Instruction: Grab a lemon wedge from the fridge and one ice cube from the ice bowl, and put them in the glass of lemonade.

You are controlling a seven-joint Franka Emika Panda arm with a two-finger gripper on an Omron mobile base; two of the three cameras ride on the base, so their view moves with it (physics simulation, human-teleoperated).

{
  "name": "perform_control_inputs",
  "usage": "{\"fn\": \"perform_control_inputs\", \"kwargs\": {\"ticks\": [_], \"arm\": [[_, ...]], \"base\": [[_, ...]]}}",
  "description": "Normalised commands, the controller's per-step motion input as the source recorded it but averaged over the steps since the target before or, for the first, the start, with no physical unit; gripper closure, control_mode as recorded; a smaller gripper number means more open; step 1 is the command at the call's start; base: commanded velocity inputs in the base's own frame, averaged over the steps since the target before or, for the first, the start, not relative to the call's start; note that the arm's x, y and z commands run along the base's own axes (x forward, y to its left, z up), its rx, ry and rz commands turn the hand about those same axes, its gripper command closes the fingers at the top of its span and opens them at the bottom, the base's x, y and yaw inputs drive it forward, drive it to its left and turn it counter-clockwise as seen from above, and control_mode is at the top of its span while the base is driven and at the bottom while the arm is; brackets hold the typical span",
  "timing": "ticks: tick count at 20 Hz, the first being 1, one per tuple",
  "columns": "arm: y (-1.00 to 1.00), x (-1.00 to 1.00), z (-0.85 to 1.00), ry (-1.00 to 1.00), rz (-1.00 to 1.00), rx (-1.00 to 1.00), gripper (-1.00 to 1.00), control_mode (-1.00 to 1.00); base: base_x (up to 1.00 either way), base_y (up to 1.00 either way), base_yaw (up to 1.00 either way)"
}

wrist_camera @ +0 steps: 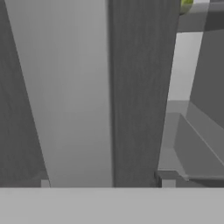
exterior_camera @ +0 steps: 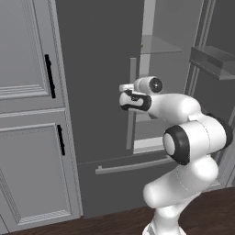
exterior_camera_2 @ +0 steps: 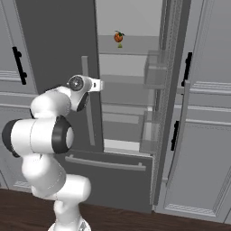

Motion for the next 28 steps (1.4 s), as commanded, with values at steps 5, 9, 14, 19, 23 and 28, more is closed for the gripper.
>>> {"fn": "perform_control_inputs", "kwargs": {"ticks": [5,9,14,19,23,28], "arm": [[0.19,0.07,0.19,0.3,-0.1,0.0,1.0,-1.0],[0.3,-0.97,0.52,0.31,-0.01,0.0,1.0,-1.0],[0.55,-1.0,0.47,-0.02,0.0,0.0,1.0,-1.0],[0.7,-1.0,0.42,-0.2,0.0,0.0,1.0,-1.0],[0.53,-0.91,0.45,-0.15,0.0,-0.02,1.0,-1.0],[0.57,-0.73,0.51,-0.09,0.0,-0.08,-1.0,-1.0]], "base": [[0.0,0.0,0.0],[0.0,0.0,0.0],[0.0,0.0,0.0],[0.0,0.0,0.0],[0.0,0.0,0.0],[0.0,0.0,0.0]]}}
